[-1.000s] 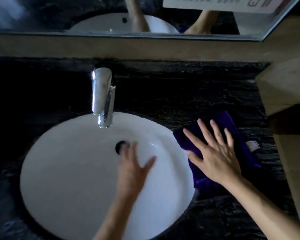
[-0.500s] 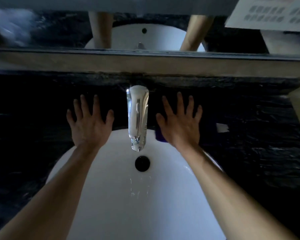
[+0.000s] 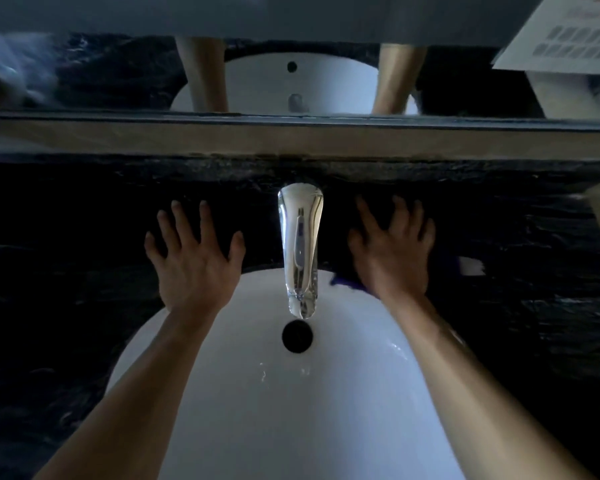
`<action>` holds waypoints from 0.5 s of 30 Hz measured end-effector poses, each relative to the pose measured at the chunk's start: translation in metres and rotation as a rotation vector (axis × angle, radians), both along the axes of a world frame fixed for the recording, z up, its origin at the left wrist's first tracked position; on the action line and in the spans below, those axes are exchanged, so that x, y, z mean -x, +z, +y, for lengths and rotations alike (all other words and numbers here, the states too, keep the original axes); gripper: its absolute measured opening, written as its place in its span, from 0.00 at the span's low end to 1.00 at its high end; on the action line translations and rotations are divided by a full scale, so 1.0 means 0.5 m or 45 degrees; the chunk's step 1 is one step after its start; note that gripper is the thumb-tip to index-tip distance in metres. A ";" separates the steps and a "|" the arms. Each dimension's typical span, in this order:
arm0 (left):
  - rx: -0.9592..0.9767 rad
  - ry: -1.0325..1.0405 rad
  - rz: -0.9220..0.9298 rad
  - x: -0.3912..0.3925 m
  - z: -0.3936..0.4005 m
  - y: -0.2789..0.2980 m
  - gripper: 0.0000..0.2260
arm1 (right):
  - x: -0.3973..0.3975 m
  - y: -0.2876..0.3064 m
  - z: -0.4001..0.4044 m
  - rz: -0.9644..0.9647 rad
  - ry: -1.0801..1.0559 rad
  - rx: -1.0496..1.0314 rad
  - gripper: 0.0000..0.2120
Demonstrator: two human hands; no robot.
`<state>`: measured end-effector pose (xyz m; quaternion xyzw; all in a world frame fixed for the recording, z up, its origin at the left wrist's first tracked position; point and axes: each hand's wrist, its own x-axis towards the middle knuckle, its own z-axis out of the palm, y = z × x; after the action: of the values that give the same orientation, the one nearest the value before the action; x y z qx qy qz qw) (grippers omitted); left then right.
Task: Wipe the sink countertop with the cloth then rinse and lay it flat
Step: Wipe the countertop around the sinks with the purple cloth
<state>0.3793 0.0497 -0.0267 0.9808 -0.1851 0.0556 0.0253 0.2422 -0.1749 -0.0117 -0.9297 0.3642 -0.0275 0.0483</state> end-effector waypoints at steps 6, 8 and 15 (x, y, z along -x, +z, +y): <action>0.014 0.003 0.013 -0.005 0.004 0.000 0.36 | 0.013 -0.005 -0.002 0.037 0.370 -0.004 0.27; 0.032 0.006 0.010 -0.004 0.003 -0.001 0.36 | 0.083 -0.001 -0.085 0.079 0.227 0.026 0.29; 0.008 -0.013 -0.041 0.000 0.001 -0.010 0.33 | 0.047 0.002 -0.033 0.061 -0.062 0.032 0.31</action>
<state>0.3792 0.0503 -0.0315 0.9788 -0.1902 0.0718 0.0257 0.2187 -0.1912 -0.0106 -0.9215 0.3874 -0.0111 0.0271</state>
